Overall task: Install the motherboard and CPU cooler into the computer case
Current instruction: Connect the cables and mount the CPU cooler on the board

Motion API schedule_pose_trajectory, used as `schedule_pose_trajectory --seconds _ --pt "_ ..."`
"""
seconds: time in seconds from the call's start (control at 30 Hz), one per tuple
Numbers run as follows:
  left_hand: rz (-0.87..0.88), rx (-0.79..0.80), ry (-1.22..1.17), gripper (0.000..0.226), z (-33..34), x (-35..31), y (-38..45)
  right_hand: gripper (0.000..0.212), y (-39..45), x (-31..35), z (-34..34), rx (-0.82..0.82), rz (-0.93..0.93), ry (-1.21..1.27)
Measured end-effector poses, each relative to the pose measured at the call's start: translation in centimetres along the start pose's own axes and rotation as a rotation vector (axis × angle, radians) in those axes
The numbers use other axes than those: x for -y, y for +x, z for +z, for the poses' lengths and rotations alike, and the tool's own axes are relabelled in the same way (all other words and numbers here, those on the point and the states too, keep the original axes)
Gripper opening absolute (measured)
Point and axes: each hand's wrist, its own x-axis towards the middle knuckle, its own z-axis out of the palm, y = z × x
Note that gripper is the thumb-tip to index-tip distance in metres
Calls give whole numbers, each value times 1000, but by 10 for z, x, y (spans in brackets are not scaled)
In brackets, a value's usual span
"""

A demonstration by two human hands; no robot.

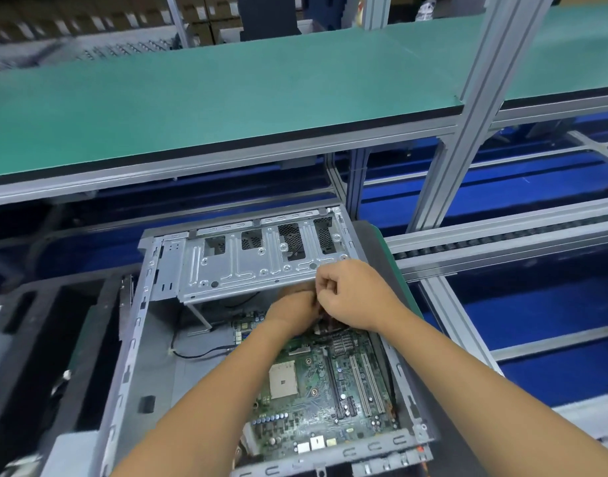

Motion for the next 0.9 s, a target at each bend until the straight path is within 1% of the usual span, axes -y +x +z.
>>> schedule_pose_trajectory --seconds 0.1,0.17,0.3,0.4,0.5,0.6,0.7,0.77,0.87,0.9 --pt "-55 -81 18 34 -5 34 -13 9 -2 5 5 108 -83 -290" --pt "-122 -78 52 35 -6 57 -21 10 -4 7 7 134 -134 -397" --pt "-270 -106 4 33 -2 87 -28 9 -5 9 7 148 -133 -437" --pt "-292 -166 -26 30 -2 90 -29 10 -4 8 8 142 -118 -443" --pt "-250 -119 -7 29 -13 84 -32 14 -5 6 10 133 -110 -448" --pt "-114 -47 -101 35 -13 78 -38 16 -5 6 10 125 -108 -454" --pt "-29 -64 -121 32 -16 77 -45 18 -3 7 11 128 -103 -464" --pt "2 -78 -116 30 -20 75 -48 15 -3 7 12 127 -96 -476" --pt "20 -13 -167 23 -18 78 -53 9 -4 6 13 115 -82 -479" --pt "1 6 -226 22 -16 81 -55 9 -5 6 13 114 -74 -479"
